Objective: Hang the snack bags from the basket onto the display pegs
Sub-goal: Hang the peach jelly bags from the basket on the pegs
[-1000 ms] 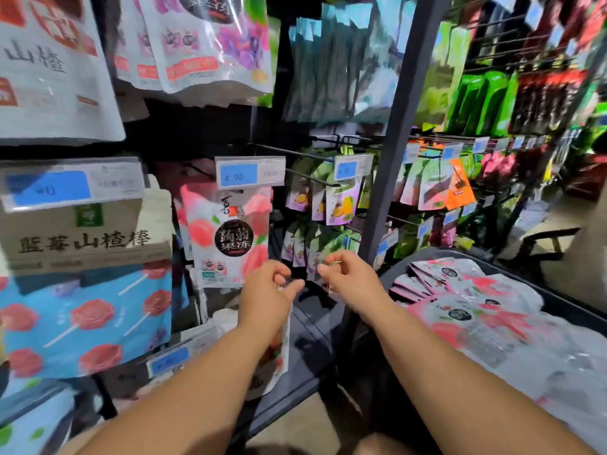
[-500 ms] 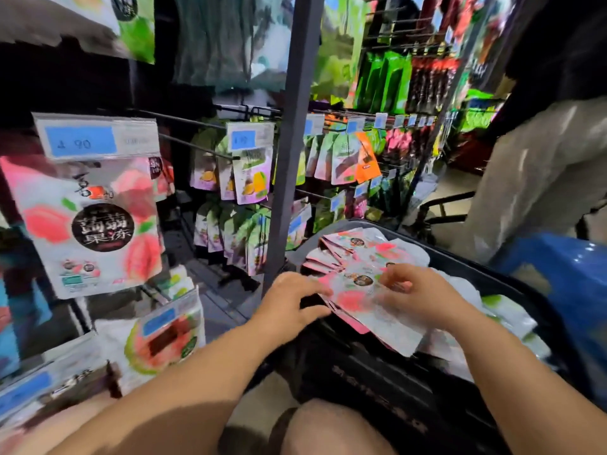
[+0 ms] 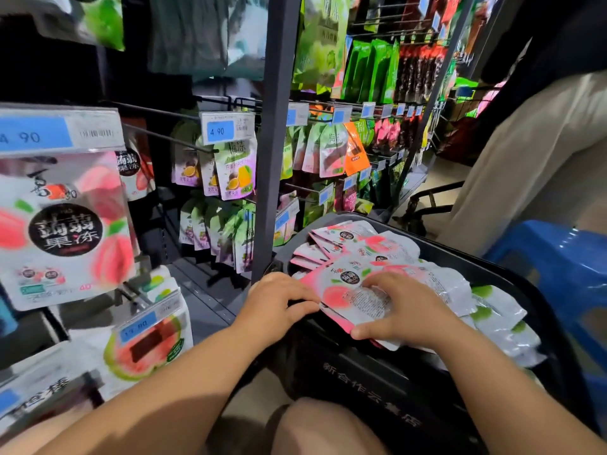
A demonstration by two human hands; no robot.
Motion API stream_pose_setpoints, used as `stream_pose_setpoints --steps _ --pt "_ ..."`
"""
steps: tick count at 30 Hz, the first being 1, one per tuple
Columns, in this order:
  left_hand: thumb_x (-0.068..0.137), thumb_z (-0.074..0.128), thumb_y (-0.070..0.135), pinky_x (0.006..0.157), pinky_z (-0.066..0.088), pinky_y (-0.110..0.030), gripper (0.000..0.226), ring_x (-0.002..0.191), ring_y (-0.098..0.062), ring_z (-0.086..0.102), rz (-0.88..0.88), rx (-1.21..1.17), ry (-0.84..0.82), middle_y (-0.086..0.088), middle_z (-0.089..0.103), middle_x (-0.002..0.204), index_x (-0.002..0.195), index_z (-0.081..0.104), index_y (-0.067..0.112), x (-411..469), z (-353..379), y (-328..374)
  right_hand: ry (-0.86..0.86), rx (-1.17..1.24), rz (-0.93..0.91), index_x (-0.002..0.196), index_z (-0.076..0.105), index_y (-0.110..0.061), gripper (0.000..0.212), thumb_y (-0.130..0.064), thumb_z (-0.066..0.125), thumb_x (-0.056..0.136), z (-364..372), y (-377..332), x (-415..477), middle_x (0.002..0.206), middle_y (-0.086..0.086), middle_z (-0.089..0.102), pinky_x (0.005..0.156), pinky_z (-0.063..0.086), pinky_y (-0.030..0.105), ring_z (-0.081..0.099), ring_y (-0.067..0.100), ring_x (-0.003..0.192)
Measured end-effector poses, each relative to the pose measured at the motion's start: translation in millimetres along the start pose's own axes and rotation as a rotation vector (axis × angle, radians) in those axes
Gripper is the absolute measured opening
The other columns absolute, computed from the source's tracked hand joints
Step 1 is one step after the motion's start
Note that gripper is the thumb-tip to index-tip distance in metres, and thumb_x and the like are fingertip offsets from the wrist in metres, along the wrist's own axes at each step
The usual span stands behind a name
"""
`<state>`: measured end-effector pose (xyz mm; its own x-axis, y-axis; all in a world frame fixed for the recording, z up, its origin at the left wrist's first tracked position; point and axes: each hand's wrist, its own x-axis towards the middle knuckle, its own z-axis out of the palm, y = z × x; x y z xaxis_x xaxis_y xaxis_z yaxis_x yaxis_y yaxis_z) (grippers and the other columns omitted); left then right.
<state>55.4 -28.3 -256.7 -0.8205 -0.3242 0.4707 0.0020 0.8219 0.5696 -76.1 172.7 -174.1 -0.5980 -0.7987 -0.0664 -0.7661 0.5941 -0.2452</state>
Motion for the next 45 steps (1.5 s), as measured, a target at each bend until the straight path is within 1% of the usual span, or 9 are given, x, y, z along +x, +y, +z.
stream_pose_setpoints --steps 3,7,16,22,27,30,38,41,45 --pt "0.085 0.07 0.045 0.095 0.027 -0.01 0.017 0.106 -0.006 0.053 -0.041 0.007 -0.002 0.023 0.071 0.101 0.097 0.077 0.036 -0.3 2.0 -2.4 -0.034 -0.027 -0.007 0.141 0.041 -0.04 0.097 -0.074 0.077 0.058 -1.9 -3.1 -0.3 0.147 -0.019 0.039 0.105 0.037 0.032 0.038 0.009 0.136" --pt "0.084 0.072 0.043 0.099 0.037 -0.03 0.013 0.105 -0.007 0.051 -0.108 -0.009 -0.002 0.02 0.068 0.098 0.095 0.076 0.036 -2.5 1.6 0.7 -0.04 -0.061 0.001 0.143 0.037 -0.042 0.095 -0.074 0.074 0.062 0.4 -5.4 -1.5 0.148 -0.021 0.037 0.101 0.04 0.033 0.041 0.011 0.134" --pt "0.078 0.08 0.035 0.085 0.039 -0.023 0.023 0.099 -0.007 0.052 -0.206 -0.053 0.06 0.024 0.055 0.09 0.098 0.069 0.03 -5.4 -6.2 13.5 0.023 0.077 -0.016 0.133 0.048 -0.05 0.076 -0.065 0.068 0.061 12.4 -3.9 -12.6 0.129 -0.018 0.059 0.094 0.045 0.028 0.055 0.009 0.118" --pt "0.076 0.057 0.064 0.101 0.039 -0.045 0.042 0.109 -0.005 0.055 -0.044 -0.047 0.065 0.026 0.064 0.104 0.108 0.072 0.042 -6.3 -12.8 14.7 0.074 0.281 -0.003 0.115 0.061 -0.051 0.059 -0.055 0.074 0.057 11.1 -11.6 -20.5 0.114 -0.027 0.061 0.096 0.045 0.026 0.057 -0.001 0.111" --pt "0.082 0.052 0.051 0.092 0.047 -0.047 0.035 0.099 -0.002 0.061 0.008 -0.073 0.075 0.017 0.072 0.099 0.1 0.077 0.035 -3.9 -16.4 16.6 0.09 0.353 0.01 0.103 0.065 -0.052 0.057 -0.065 0.067 0.047 7.7 -20.0 -26.3 0.104 -0.029 0.066 0.096 0.049 0.029 0.06 -0.007 0.104" --pt "0.078 0.045 0.045 0.09 0.048 -0.043 0.044 0.096 -0.004 0.057 -0.026 -0.107 0.108 0.019 0.067 0.091 0.095 0.079 0.023 -1.9 -22.4 21.6 0.088 0.293 -0.012 0.111 0.065 -0.048 0.064 -0.068 0.062 0.05 2.8 -28.3 -29.2 0.107 -0.027 0.067 0.095 0.05 0.032 0.061 -0.004 0.104" --pt "0.078 0.046 0.046 0.09 0.045 -0.041 0.031 0.088 -0.001 0.051 -0.034 -0.115 0.166 0.032 0.057 0.081 0.091 0.072 0.036 1.4 -35.3 27.9 0.194 -0.175 -0.13 0.138 0.043 -0.045 0.057 -0.047 0.047 0.081 -9.5 -66.5 -37.1 0.128 -0.014 0.062 0.086 0.048 0.03 0.058 0.016 0.115" --pt "0.079 0.048 0.045 0.09 0.046 -0.043 0.028 0.091 -0.009 0.055 -0.008 -0.106 0.172 0.029 0.056 0.084 0.104 0.062 0.04 1.3 -36.3 27.6 0.235 -0.221 -0.147 0.136 0.046 -0.04 0.04 -0.046 0.045 0.096 -6.4 -73.5 -33.6 0.122 -0.01 0.064 0.079 0.043 0.03 0.06 0.019 0.11" --pt "0.079 0.068 0.039 0.095 0.042 -0.029 0.014 0.104 -0.004 0.051 -0.094 -0.183 0.258 0.022 0.05 0.103 0.091 0.072 0.034 -1.2 -37.9 28.7 0.249 -0.213 -0.14 0.134 0.052 -0.042 0.034 -0.045 0.038 0.102 -3.0 -73.9 -26.3 0.114 -0.006 0.069 0.079 0.046 0.031 0.062 0.021 0.104"
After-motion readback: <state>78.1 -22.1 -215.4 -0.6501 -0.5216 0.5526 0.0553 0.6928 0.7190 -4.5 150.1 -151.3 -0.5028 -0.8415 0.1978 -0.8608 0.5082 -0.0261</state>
